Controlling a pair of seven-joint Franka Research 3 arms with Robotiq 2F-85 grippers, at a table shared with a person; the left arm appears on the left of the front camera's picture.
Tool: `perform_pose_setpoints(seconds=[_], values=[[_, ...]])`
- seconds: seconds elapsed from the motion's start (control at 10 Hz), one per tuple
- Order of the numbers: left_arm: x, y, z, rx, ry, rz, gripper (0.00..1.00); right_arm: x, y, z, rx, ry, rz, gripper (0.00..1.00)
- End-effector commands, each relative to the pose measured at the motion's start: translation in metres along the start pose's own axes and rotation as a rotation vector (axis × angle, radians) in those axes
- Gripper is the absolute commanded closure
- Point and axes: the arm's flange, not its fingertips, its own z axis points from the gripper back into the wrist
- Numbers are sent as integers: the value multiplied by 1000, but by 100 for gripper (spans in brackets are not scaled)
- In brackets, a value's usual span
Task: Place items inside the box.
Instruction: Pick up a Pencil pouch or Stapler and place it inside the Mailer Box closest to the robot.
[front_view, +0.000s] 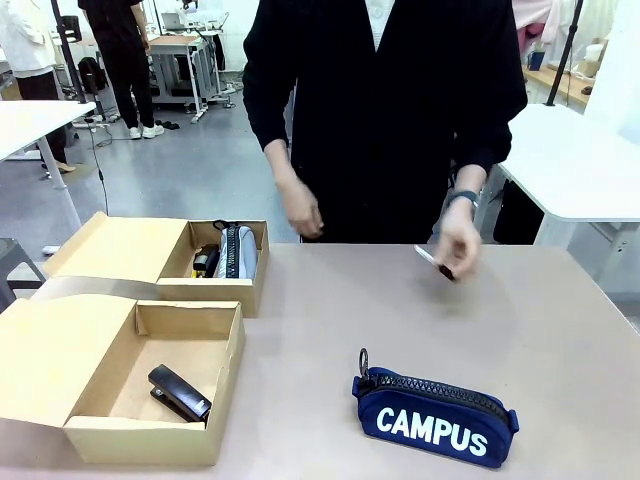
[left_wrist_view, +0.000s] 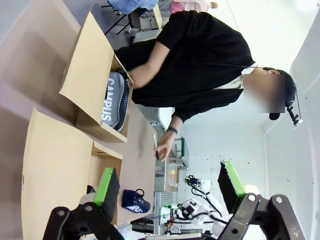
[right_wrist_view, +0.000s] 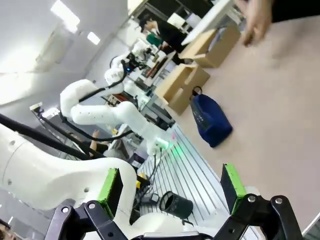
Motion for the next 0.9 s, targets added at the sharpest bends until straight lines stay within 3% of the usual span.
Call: perform_pose_setpoints(seconds=[0.0, 0.2, 0.4, 0.6, 0.8], values=[[0, -1, -1, -22, -5, -19, 0, 16, 12, -20, -48, 111, -23, 0], [0, -1, -1, -22, -5, -19, 0, 40, 31, -61, -76, 240, -1, 0], [0, -1, -1, -22, -5, -19, 0, 73, 59, -144, -155, 443, 42, 0], [0, -1, -1, -22, -5, -19, 0, 98, 73, -245, -176, 811, 115, 0], [0, -1, -1, -22, -5, -19, 0, 98, 84, -320, -248, 1044, 188, 0]])
